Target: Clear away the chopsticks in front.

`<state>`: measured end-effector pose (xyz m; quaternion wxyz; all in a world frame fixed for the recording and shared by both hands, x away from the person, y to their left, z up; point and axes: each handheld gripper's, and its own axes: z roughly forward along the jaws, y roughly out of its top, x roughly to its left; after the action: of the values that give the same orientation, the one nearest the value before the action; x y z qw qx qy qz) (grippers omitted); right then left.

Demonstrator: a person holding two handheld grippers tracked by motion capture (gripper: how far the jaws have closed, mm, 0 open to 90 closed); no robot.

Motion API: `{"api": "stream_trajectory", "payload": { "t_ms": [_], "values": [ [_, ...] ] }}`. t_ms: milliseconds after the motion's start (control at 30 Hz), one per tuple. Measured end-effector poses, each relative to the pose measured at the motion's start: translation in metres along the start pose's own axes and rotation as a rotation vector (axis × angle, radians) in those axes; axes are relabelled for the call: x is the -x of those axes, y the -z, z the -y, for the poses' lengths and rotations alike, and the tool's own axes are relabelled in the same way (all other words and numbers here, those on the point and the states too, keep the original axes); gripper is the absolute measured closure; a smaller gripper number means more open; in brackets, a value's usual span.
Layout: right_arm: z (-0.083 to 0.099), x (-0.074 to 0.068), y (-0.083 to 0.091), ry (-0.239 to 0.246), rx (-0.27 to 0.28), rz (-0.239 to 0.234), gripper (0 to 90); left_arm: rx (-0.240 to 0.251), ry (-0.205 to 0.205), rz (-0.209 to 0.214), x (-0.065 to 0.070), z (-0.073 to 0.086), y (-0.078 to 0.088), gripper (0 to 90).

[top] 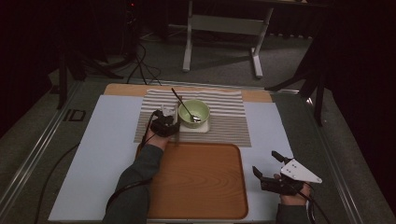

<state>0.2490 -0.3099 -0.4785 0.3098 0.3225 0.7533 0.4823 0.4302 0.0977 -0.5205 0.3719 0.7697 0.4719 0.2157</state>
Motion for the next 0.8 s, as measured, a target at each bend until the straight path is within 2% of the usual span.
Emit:
{"api": "stream_trajectory", "payload": {
  "t_ms": [433, 467, 800],
  "values": [
    [0.0, -0.0008, -0.0004, 0.009, -0.004, -0.003, 11.2, -0.021, 0.019, -0.027, -0.0006, -0.0023, -0.005, 70.0],
    [0.0001, -0.0005, -0.0002, 0.009, -0.004, -0.002, 11.2, -0.017, 0.042, -0.032, 0.0002, -0.0035, -0.0064, 71.3],
    [0.0003, -0.0005, -0.0001, 0.009, -0.004, -0.003, 11.2, -0.015, 0.084, -0.057, 0.0018, -0.0048, -0.0079, 75.2]
  ]
}}
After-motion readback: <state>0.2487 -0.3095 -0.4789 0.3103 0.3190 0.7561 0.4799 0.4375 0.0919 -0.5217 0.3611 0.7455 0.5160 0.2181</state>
